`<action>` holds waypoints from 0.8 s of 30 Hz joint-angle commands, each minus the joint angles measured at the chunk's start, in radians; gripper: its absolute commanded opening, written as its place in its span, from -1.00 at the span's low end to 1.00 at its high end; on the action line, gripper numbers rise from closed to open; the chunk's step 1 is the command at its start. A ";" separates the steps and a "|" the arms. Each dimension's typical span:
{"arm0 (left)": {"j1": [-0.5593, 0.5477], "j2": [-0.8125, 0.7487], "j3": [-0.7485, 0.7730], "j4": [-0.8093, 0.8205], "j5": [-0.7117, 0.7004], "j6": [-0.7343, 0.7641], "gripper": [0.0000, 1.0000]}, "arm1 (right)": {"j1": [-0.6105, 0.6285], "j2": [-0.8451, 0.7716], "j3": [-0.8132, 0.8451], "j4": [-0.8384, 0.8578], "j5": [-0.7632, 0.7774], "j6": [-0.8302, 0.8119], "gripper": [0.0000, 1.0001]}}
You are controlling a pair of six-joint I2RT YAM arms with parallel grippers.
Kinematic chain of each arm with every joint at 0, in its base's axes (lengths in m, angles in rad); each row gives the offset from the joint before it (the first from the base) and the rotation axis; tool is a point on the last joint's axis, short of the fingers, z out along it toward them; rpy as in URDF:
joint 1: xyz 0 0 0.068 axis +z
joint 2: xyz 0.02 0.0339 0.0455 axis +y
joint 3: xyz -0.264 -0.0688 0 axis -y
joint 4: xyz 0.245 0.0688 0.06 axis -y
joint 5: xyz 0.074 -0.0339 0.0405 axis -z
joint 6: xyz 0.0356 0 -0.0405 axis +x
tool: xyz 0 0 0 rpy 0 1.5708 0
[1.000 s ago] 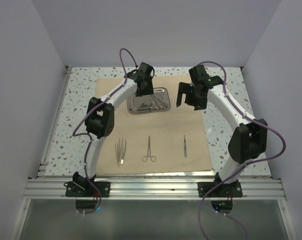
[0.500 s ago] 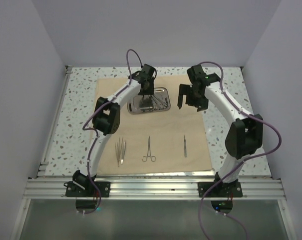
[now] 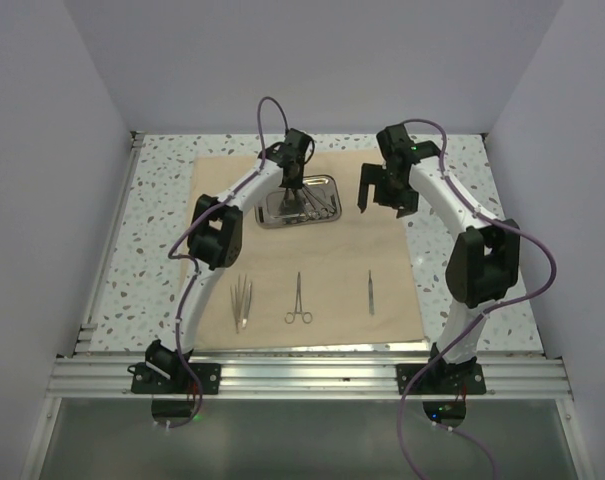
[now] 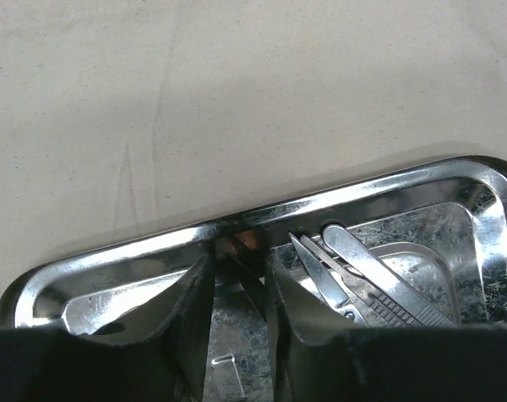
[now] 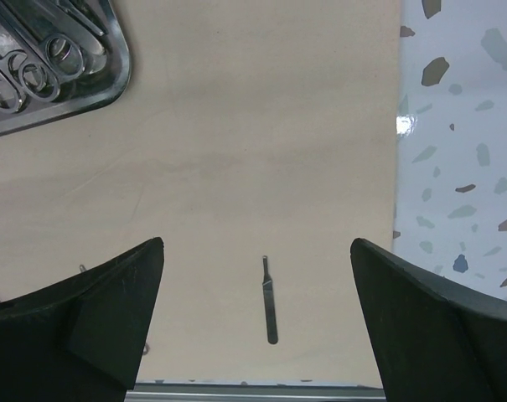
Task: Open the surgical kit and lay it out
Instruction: Pick up the medical item from the container.
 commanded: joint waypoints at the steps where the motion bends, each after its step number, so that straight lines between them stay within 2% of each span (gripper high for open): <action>1: 0.004 0.065 0.002 -0.057 0.007 0.036 -0.38 | -0.015 -0.003 0.020 0.001 -0.022 -0.022 0.94; 11: 0.006 0.071 -0.003 -0.056 0.016 0.045 -0.74 | -0.028 0.017 0.024 0.010 -0.046 -0.022 0.94; 15: 0.007 0.067 -0.009 -0.050 0.016 0.048 -1.00 | -0.028 0.019 0.023 0.011 -0.051 -0.022 0.94; 24: 0.021 -0.002 -0.011 -0.039 0.068 0.022 -1.00 | -0.029 0.007 0.008 0.019 -0.069 -0.016 0.94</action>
